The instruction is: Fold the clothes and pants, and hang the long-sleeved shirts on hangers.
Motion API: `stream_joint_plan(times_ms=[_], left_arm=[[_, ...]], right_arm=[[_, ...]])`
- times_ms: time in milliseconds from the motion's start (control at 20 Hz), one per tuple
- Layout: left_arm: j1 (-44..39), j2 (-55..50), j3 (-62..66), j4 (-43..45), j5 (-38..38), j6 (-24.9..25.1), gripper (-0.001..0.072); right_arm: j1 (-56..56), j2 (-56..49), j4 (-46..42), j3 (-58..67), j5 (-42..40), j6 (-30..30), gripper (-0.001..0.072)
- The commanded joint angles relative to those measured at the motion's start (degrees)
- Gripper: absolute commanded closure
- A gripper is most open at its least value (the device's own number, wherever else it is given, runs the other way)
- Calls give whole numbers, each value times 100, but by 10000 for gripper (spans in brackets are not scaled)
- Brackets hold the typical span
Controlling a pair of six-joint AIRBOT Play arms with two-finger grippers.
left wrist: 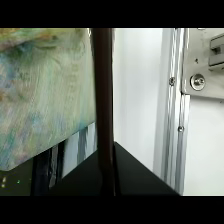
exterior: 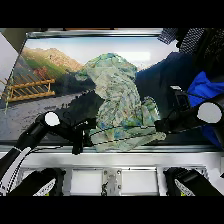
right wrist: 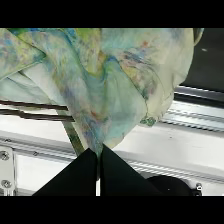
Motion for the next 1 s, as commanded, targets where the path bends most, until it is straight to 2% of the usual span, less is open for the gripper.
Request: stream_joint_plan(times_ms=[0,300,550,650,950], left_arm=[[-2,-4,0,-90,2,83,701],[0,-9,612,-90,-85,74,701],[0,-376,1532,-90,-492,-22,701],[-2,-649,1779,-92,-490,-166,701],[-72,-1283,2081,-461,-345,-181,701]], right_arm=[[2,-116,81,372,98,-131,699],[4,-789,105,1943,981,-136,699],[7,-1161,164,2905,1036,-173,699],[98,-1235,190,3067,1036,-192,699],[621,-1408,190,3150,621,-208,699]])
